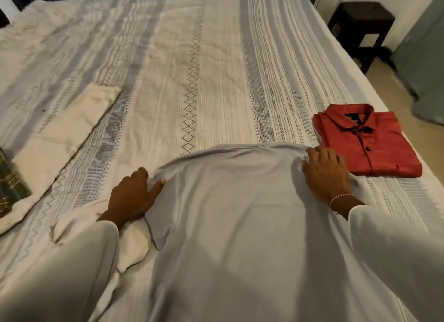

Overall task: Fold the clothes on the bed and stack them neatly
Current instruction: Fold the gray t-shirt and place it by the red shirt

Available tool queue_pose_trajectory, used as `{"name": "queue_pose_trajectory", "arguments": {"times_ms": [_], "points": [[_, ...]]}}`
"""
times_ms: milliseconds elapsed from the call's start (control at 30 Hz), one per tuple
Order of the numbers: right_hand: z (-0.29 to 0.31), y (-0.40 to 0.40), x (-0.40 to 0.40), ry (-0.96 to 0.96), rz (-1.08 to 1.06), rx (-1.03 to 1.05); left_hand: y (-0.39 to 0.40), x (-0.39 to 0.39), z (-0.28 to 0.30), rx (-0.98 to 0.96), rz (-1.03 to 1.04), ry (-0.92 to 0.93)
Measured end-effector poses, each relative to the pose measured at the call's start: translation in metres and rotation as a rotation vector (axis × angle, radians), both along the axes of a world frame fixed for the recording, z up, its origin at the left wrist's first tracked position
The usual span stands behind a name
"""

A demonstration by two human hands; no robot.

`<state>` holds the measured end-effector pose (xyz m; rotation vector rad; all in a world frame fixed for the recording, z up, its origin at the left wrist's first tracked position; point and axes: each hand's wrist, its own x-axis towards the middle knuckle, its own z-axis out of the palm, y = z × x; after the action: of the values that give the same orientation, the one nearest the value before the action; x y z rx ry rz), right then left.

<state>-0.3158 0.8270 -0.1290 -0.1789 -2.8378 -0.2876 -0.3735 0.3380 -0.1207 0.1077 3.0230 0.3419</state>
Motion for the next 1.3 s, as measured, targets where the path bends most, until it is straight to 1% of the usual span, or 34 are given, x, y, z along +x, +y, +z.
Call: {"name": "queue_pose_trajectory", "arguments": {"times_ms": [67, 133, 200, 267, 333, 400, 467, 533, 567, 600, 633, 700, 733, 767, 833, 900, 933, 1000, 1067, 1133, 1167, 1233, 1300], "points": [[0.005, -0.016, 0.016, 0.014, 0.024, -0.041, -0.018, 0.038, -0.001, -0.031, 0.027, 0.041], [0.009, -0.027, 0.03, 0.014, 0.054, -0.103, -0.042, 0.07, -0.003, -0.077, -0.02, 0.045], [0.011, -0.033, 0.04, -0.004, 0.113, -0.133, -0.073, 0.09, -0.002, -0.176, -0.144, 0.031], [0.012, -0.038, 0.048, -0.033, 0.164, -0.124, -0.106, 0.097, 0.003, -0.313, -0.309, 0.037], [0.013, -0.043, 0.055, -0.055, 0.188, -0.116, -0.13, 0.096, 0.008, -0.433, -0.398, 0.065], [0.014, -0.05, 0.06, -0.06, 0.19, -0.12, -0.142, 0.087, 0.013, -0.491, -0.362, 0.138], [0.015, -0.06, 0.064, -0.067, 0.186, -0.131, -0.146, 0.078, 0.021, -0.586, -0.244, 0.176], [0.016, -0.073, 0.065, -0.075, 0.204, -0.139, -0.143, 0.072, 0.032, -0.72, -0.119, 0.153], [0.018, -0.083, 0.062, -0.077, 0.228, -0.152, -0.141, 0.071, 0.039, -0.742, -0.057, 0.13], [0.02, -0.092, 0.06, -0.084, 0.247, -0.18, -0.133, 0.069, 0.041, -0.701, -0.024, 0.105], [0.023, -0.107, 0.055, -0.092, 0.269, -0.216, -0.127, 0.066, 0.044, -0.604, -0.007, 0.074], [0.024, -0.136, 0.049, -0.126, 0.311, -0.295, -0.1, 0.06, 0.044, -0.29, -0.04, -0.025], [0.023, -0.154, 0.046, -0.141, 0.341, -0.339, -0.085, 0.058, 0.042, -0.113, -0.048, -0.093], [0.022, -0.17, 0.045, -0.159, 0.366, -0.388, -0.068, 0.055, 0.039, 0.024, -0.053, -0.175], [0.019, -0.208, 0.042, -0.192, 0.446, -0.504, -0.04, 0.052, 0.029, 0.186, 0.057, -0.299], [0.018, -0.244, 0.042, -0.234, 0.535, -0.636, -0.022, 0.051, 0.019, 0.274, 0.215, -0.354], [0.018, -0.262, 0.042, -0.267, 0.563, -0.699, -0.017, 0.051, 0.016, 0.36, 0.28, -0.38], [0.019, -0.292, 0.04, -0.34, 0.574, -0.826, -0.009, 0.054, 0.013, 0.585, 0.393, -0.464], [0.018, -0.313, 0.038, -0.421, 0.555, -0.91, -0.002, 0.056, 0.012, 0.69, 0.48, -0.532], [0.014, -0.321, 0.037, -0.475, 0.527, -0.927, 0.002, 0.056, 0.016, 0.758, 0.56, -0.574], [0.011, -0.321, 0.039, -0.471, 0.515, -0.897, 0.002, 0.056, 0.019, 0.836, 0.575, -0.588], [0.007, -0.322, 0.043, -0.425, 0.492, -0.818, -0.004, 0.057, 0.023, 1.125, 0.575, -0.584], [0.003, -0.327, 0.048, -0.379, 0.464, -0.748, -0.014, 0.062, 0.026, 1.439, 0.555, -0.512]]}}
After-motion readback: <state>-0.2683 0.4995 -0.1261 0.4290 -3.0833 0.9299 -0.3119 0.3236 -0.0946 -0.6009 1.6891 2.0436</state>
